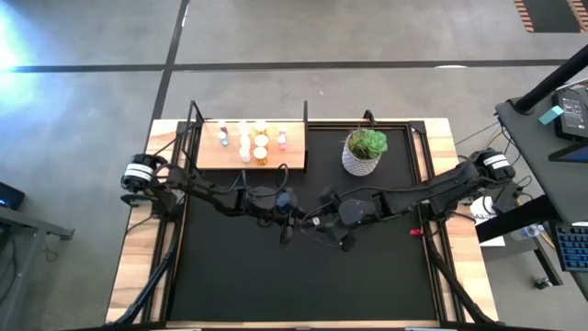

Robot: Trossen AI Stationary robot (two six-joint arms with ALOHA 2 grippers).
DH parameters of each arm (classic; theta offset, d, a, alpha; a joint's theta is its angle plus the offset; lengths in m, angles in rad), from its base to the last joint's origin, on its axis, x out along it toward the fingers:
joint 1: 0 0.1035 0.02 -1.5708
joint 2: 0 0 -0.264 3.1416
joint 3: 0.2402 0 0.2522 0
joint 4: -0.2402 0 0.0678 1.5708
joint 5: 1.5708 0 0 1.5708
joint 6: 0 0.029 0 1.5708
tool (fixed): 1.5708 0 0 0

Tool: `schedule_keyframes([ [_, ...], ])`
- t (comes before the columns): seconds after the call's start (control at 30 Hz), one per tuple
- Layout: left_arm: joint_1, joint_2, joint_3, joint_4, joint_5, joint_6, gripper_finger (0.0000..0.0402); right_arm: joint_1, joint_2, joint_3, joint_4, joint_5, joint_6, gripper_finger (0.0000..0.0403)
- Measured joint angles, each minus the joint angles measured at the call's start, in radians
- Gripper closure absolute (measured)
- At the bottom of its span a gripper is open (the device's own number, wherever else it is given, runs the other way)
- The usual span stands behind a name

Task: Pick and place medicine bottles onto shelf by color
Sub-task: Put the pink pill bottle on the shelf aligned with the other pink pill bottles

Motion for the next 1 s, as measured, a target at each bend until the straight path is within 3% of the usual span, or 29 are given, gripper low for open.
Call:
schedule_keyframes([
  [0.63,0.0,0.0,-0.003,0.014,0.038,0.027,0.0313,0.0,0.015,0.078,-0.118,0.0,0.019,0.0283],
  [1.0,0.0,0.0,-0.003,0.012,0.038,0.097,0.0301,0.0,0.014,0.078,-0.12,0.0,0.011,0.029],
])
